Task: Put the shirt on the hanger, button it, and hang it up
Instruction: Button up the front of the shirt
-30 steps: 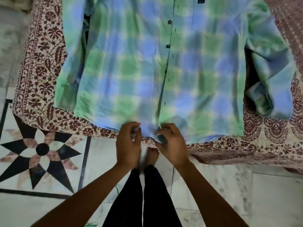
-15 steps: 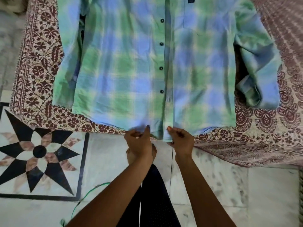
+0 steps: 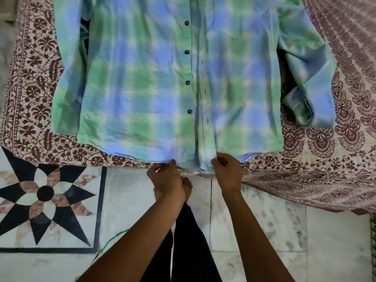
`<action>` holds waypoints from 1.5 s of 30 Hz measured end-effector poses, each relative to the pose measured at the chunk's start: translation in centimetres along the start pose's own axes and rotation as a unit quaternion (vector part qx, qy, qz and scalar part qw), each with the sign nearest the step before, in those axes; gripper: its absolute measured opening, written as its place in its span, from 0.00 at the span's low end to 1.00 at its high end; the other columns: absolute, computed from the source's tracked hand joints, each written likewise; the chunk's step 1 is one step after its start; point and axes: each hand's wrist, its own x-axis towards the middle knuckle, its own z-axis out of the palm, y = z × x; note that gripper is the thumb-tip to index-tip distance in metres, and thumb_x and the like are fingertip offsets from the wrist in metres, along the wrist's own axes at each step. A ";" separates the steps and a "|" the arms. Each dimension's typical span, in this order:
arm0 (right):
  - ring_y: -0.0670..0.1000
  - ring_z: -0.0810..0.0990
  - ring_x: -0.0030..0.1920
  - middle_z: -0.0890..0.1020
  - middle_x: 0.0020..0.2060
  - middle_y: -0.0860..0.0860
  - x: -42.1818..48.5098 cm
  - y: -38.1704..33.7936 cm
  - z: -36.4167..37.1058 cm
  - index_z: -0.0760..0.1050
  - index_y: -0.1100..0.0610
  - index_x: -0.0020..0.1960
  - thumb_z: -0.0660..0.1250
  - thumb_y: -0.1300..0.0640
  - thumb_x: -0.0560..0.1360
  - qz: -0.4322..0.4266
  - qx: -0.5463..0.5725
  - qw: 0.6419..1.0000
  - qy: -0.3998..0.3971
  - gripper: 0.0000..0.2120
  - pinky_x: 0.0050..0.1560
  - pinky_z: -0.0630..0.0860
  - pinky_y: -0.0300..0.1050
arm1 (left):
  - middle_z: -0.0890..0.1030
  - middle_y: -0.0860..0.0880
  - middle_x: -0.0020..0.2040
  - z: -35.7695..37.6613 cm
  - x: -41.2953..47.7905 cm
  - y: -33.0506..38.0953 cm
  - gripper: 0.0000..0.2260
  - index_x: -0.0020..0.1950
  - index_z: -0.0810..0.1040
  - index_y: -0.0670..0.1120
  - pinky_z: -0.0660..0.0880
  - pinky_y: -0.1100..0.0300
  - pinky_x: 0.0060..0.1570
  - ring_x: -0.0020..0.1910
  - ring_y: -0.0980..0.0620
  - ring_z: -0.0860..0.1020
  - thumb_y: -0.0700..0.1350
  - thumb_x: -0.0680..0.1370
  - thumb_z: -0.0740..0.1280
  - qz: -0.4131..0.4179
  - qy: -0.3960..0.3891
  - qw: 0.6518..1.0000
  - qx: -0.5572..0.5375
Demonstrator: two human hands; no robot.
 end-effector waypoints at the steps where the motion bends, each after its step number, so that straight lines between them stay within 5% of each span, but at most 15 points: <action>1: 0.49 0.77 0.43 0.81 0.41 0.53 0.1 -0.5 0.0 0.79 0.60 0.50 0.67 0.65 0.73 -0.036 -0.039 0.999 -0.006 0.08 0.44 0.68 0.36 | 0.75 0.50 0.37 -0.2 0.2 -0.4 0.13 0.43 0.67 0.52 0.73 0.61 0.26 0.30 0.50 0.74 0.39 0.72 0.70 0.033 0.014 0.999 0.013; 4: 0.47 0.77 0.42 0.79 0.41 0.49 1.1 -2.6 0.5 0.80 0.60 0.52 0.72 0.62 0.69 -0.055 -0.068 0.994 -0.065 0.11 0.41 0.68 0.35 | 0.73 0.48 0.37 0.3 0.2 -0.3 0.14 0.41 0.67 0.53 0.76 0.52 0.39 0.34 0.48 0.75 0.41 0.71 0.71 0.061 -0.001 0.996 0.061; 7: 0.43 0.73 0.29 0.78 0.29 0.50 2.4 -3.6 1.4 0.79 0.58 0.37 0.70 0.64 0.68 -0.044 -0.117 0.987 -0.103 0.03 0.29 0.65 0.35 | 0.69 0.46 0.32 1.6 0.0 -0.2 0.13 0.35 0.66 0.45 0.71 0.62 0.28 0.25 0.55 0.71 0.40 0.76 0.66 -0.058 -0.076 0.994 0.050; 11: 0.44 0.71 0.23 0.73 0.18 0.46 3.5 -4.1 1.0 0.72 0.55 0.27 0.67 0.63 0.72 -0.017 -0.080 0.993 -0.091 0.15 0.25 0.64 0.31 | 0.79 0.45 0.39 3.4 -0.6 0.0 0.07 0.42 0.74 0.41 0.77 0.62 0.27 0.29 0.52 0.78 0.44 0.76 0.67 -0.178 -0.096 0.979 0.018; 13: 0.47 0.77 0.27 0.79 0.24 0.49 3.4 -4.5 0.3 0.76 0.56 0.29 0.69 0.54 0.73 -0.015 -0.066 0.984 -0.164 0.15 0.31 0.72 0.35 | 0.82 0.43 0.39 3.8 -0.2 0.1 0.10 0.44 0.76 0.40 0.74 0.63 0.20 0.25 0.53 0.79 0.47 0.75 0.68 -0.176 -0.106 0.979 0.012; 15: 0.56 0.80 0.34 0.83 0.35 0.59 3.5 -4.3 -0.2 0.80 0.58 0.35 0.67 0.48 0.74 0.021 -0.006 0.985 -0.174 0.15 0.38 0.77 0.46 | 0.83 0.43 0.44 3.9 0.6 -0.2 0.15 0.48 0.78 0.41 0.77 0.60 0.29 0.34 0.50 0.82 0.53 0.73 0.70 -0.162 -0.118 0.979 0.020; 18: 0.51 0.80 0.40 0.83 0.43 0.56 4.9 -2.8 -1.2 0.81 0.57 0.47 0.66 0.52 0.75 -0.050 -0.042 0.997 0.050 0.09 0.42 0.71 0.40 | 0.81 0.45 0.48 3.4 0.8 -0.7 0.16 0.48 0.76 0.41 0.79 0.51 0.49 0.48 0.44 0.81 0.50 0.69 0.74 -0.113 -0.079 0.988 0.064; 21: 0.59 0.73 0.61 0.74 0.63 0.59 6.2 -1.5 -2.6 0.74 0.55 0.63 0.67 0.51 0.73 -0.037 -0.164 0.945 0.281 0.20 0.56 0.70 0.46 | 0.82 0.45 0.48 2.8 -0.2 -0.8 0.10 0.43 0.77 0.44 0.78 0.48 0.54 0.49 0.42 0.81 0.43 0.68 0.76 -0.063 -0.052 0.995 0.049; 24: 0.63 0.66 0.66 0.65 0.68 0.60 7.1 0.0 -4.2 0.67 0.53 0.68 0.65 0.53 0.75 0.093 -0.129 0.939 0.305 0.23 0.63 0.67 0.57 | 0.83 0.45 0.47 1.7 -0.1 -1.0 0.10 0.49 0.78 0.42 0.80 0.51 0.48 0.41 0.48 0.82 0.37 0.69 0.73 -0.021 -0.042 0.998 0.039; 28: 0.63 0.74 0.59 0.74 0.59 0.61 8.3 1.1 -5.9 0.76 0.54 0.60 0.65 0.61 0.74 0.069 -0.102 0.942 0.312 0.15 0.55 0.73 0.56 | 0.77 0.52 0.26 0.7 0.2 -1.2 0.04 0.43 0.74 0.41 0.71 0.68 0.22 0.17 0.62 0.71 0.36 0.74 0.69 -0.020 -0.054 0.997 0.049; 31: 0.62 0.70 0.58 0.73 0.58 0.61 7.5 -0.7 -4.9 0.77 0.56 0.59 0.66 0.57 0.73 -0.026 -0.158 0.929 0.333 0.14 0.54 0.70 0.52 | 0.76 0.50 0.32 0.8 0.1 -1.1 0.08 0.46 0.75 0.41 0.72 0.67 0.24 0.19 0.62 0.73 0.43 0.73 0.71 -0.022 -0.057 0.997 0.054; 36: 0.53 0.78 0.43 0.79 0.47 0.55 4.2 -5.0 2.2 0.78 0.56 0.52 0.69 0.54 0.72 -0.280 -0.090 0.950 0.103 0.10 0.42 0.75 0.45 | 0.80 0.42 0.43 1.1 0.3 -1.1 0.20 0.51 0.77 0.37 0.79 0.53 0.41 0.38 0.47 0.80 0.55 0.74 0.67 0.017 -0.004 0.995 0.099; 39: 0.53 0.79 0.45 0.78 0.47 0.53 3.7 -6.5 6.2 0.75 0.55 0.55 0.70 0.49 0.72 -0.232 -0.124 0.964 -0.036 0.15 0.43 0.74 0.46 | 0.80 0.36 0.52 1.0 2.3 0.3 0.25 0.49 0.78 0.39 0.76 0.43 0.53 0.50 0.38 0.79 0.62 0.71 0.66 0.045 0.084 0.994 0.056; 42: 0.53 0.78 0.49 0.77 0.51 0.51 4.9 -6.4 7.6 0.70 0.53 0.57 0.70 0.48 0.71 -0.180 -0.165 0.969 -0.029 0.19 0.43 0.72 0.45 | 0.78 0.39 0.56 0.7 5.8 3.9 0.25 0.56 0.74 0.37 0.74 0.53 0.55 0.55 0.42 0.77 0.58 0.74 0.65 0.053 0.190 0.980 -0.008; 45: 0.52 0.78 0.44 0.78 0.46 0.50 5.4 -6.1 7.5 0.70 0.54 0.55 0.71 0.50 0.70 -0.164 -0.139 0.976 -0.038 0.18 0.41 0.74 0.45 | 0.73 0.48 0.53 -0.8 10.3 7.7 0.18 0.48 0.69 0.49 0.73 0.55 0.59 0.58 0.47 0.76 0.62 0.73 0.64 0.064 0.209 0.976 -0.024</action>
